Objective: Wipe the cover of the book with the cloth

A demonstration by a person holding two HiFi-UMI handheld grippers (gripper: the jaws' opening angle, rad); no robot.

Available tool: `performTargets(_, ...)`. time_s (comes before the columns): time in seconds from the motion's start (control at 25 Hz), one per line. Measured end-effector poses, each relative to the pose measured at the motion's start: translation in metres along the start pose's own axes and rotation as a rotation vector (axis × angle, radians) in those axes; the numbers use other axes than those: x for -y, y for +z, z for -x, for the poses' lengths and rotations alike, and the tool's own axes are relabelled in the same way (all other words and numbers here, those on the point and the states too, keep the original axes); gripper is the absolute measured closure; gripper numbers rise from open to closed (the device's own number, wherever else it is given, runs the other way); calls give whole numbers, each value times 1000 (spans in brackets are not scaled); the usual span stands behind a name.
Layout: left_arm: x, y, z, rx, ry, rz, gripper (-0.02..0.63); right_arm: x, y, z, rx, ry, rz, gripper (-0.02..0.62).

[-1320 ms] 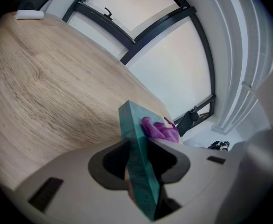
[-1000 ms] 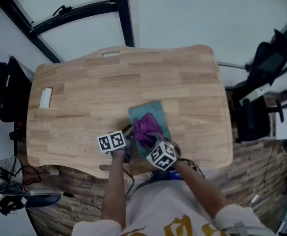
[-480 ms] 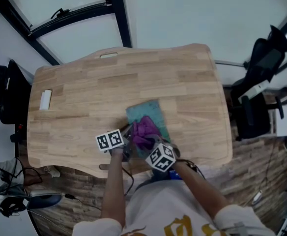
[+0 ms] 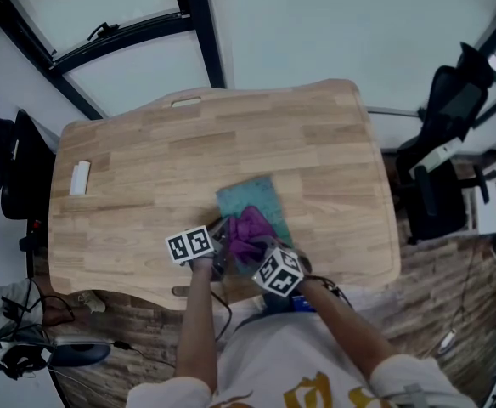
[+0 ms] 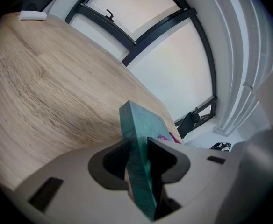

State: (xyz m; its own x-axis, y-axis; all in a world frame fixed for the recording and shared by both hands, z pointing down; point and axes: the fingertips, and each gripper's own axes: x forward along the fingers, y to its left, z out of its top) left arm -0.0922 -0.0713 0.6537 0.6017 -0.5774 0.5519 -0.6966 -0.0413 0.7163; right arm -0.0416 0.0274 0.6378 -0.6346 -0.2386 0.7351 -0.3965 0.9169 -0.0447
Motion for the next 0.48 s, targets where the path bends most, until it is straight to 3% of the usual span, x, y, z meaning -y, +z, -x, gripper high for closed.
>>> performTargets(0.48, 0, -1, -1, -1, -3, 6, 485, 2, -2, 7, -52, 78, -61, 522)
